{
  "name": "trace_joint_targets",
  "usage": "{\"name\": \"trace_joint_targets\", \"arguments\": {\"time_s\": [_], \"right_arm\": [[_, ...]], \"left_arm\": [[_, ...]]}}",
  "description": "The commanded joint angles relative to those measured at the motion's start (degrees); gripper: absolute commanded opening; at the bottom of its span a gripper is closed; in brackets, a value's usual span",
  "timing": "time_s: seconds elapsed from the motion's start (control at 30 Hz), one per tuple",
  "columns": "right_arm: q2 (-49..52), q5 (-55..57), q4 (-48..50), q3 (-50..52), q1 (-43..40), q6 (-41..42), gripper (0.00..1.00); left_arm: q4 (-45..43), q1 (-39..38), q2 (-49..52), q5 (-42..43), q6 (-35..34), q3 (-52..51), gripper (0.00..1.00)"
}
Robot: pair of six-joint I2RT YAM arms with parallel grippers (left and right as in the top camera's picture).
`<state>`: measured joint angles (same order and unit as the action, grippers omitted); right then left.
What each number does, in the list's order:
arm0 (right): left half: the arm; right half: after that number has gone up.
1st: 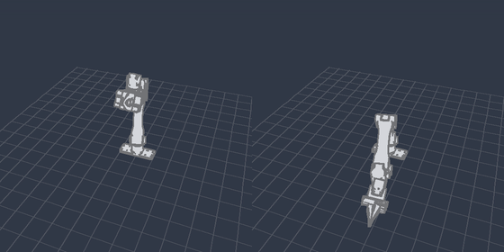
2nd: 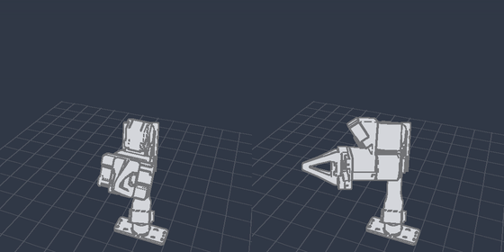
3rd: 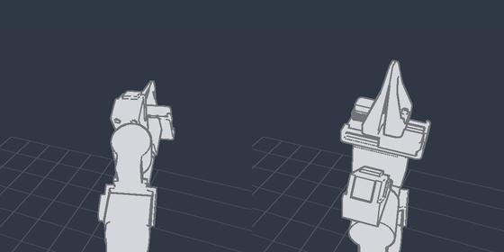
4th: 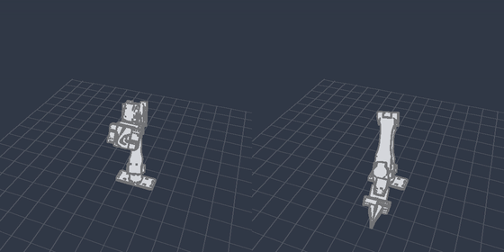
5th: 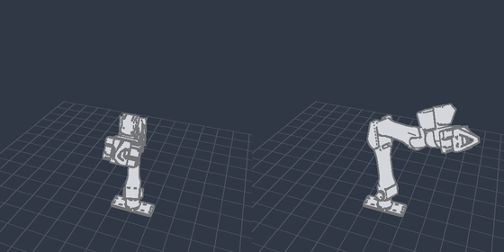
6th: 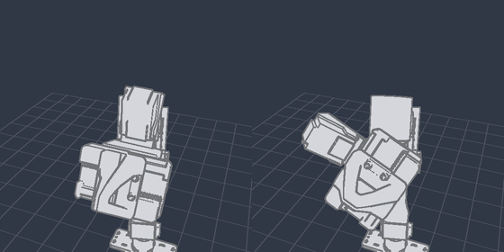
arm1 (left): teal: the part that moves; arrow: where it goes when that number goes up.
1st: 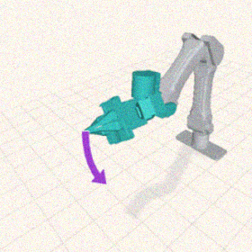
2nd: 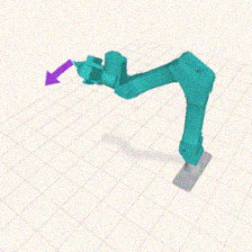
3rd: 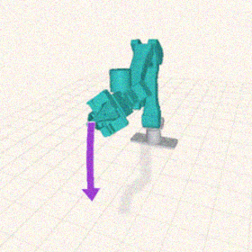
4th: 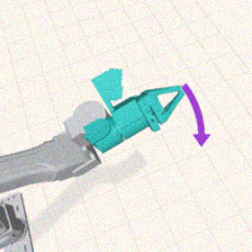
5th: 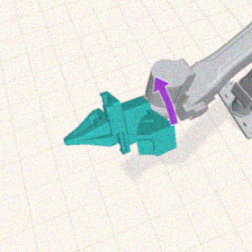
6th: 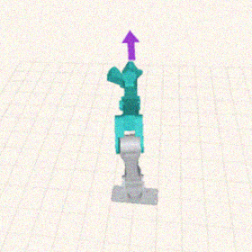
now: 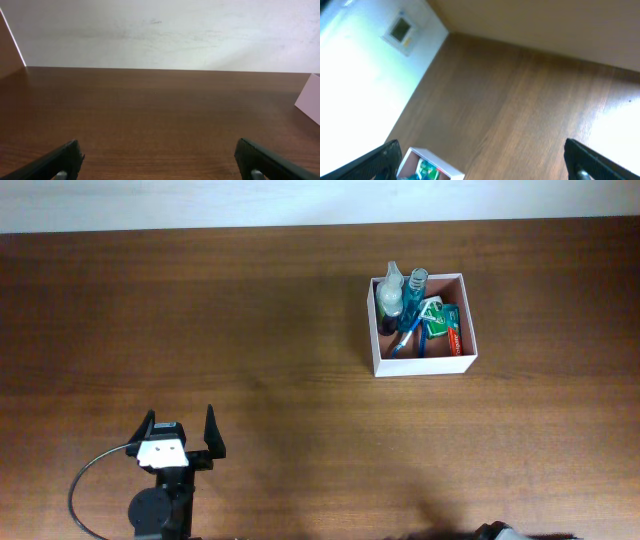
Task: Pack container
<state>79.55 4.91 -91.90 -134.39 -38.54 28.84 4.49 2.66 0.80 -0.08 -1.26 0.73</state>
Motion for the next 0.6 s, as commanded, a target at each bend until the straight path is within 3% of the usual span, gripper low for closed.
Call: {"name": "trace_joint_targets", "arguments": {"time_s": [0.0,0.13,0.27,0.37,0.5,0.57], "right_arm": [[-8.0,-0.2,4.2,7.1,3.6,-7.8,0.99],[-20.5,-0.2,13.2,15.3,10.6,-16.1,0.99],[-27.3,-0.4,15.1,16.4,15.7,-18.4,0.99],[-30.3,-2.8,15.1,16.4,19.6,-20.8,0.99],[-31.1,-14.2,15.2,16.4,20.7,-35.6,0.99],[-31.2,-15.1,15.9,16.5,21.3,-36.3,0.99]], "left_arm": [[0.2,0.0,-0.5,-0.6,0.9,-0.2,0.99],[0.2,0.0,-0.5,-0.6,0.9,-0.2,0.99],[0.2,0.0,-0.5,-0.6,0.9,-0.2,0.99],[0.2,0.0,-0.5,-0.6,0.9,-0.2,0.99],[0.2,0.0,-0.5,-0.6,0.9,-0.2,1.00],[0.2,0.0,-0.5,-0.6,0.9,-0.2,0.99]]}}
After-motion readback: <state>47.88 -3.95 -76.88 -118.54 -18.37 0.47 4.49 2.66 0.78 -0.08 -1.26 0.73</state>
